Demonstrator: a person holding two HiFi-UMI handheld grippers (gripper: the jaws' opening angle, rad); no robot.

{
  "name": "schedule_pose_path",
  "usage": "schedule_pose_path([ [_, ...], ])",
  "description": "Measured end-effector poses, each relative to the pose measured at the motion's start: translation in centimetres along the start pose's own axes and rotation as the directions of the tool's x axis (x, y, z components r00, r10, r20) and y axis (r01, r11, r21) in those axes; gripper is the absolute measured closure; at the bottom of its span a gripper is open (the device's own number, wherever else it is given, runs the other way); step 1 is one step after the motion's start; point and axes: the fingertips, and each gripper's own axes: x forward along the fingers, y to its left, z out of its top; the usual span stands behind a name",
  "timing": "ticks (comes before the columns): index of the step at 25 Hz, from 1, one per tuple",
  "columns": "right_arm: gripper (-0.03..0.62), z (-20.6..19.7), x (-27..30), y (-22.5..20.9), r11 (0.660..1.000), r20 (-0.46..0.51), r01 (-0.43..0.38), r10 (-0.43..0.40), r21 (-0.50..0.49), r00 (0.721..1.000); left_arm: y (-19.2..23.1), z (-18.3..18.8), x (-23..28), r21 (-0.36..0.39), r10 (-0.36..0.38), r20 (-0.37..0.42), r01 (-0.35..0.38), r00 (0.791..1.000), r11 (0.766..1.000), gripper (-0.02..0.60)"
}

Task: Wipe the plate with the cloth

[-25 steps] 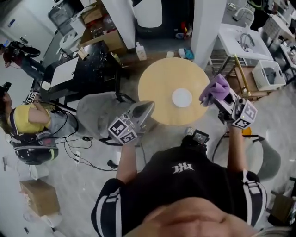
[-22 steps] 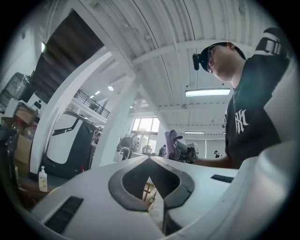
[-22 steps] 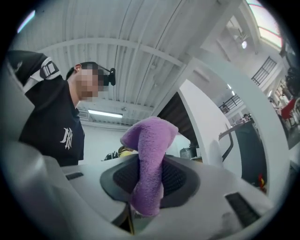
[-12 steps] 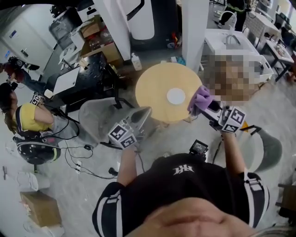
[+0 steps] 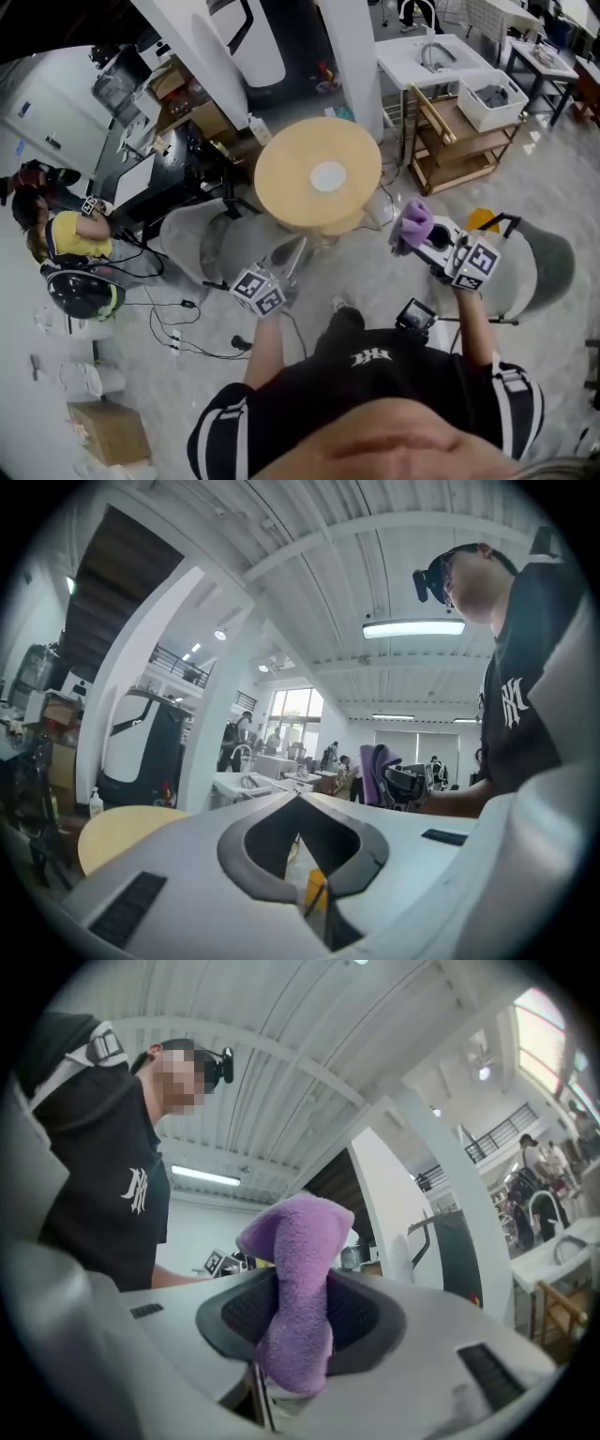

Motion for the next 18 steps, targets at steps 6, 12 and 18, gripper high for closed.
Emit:
schedule_pose_path([
  [6, 0.485, -1.1, -3.0, 2.9, 0.999, 0.075, -0.025, 0.023, 0.038, 0.997, -6.9, -3.2, -0.3, -0.006, -0.071, -0.091, 0.071, 0.993, 0.997, 0.574],
  [12, 0.499, 3.0, -1.8, 5.0, 0.999, 0.117, -0.033, 0.034, -0.01, 0.993, -7.4, 0.6, -1.1, 0.044, -0.105, 0.006, 0.104, 0.994, 0.994, 0.574],
  [18, 0.499, 3.2, 1.4, 7.7, 1.0, 0.08, -0.01, 0.01, -0.002, 0.997, -6.0, 4.2, -5.1, 0.062, -0.103, 0.065, 0.099, 0.993, 0.993, 0.574],
])
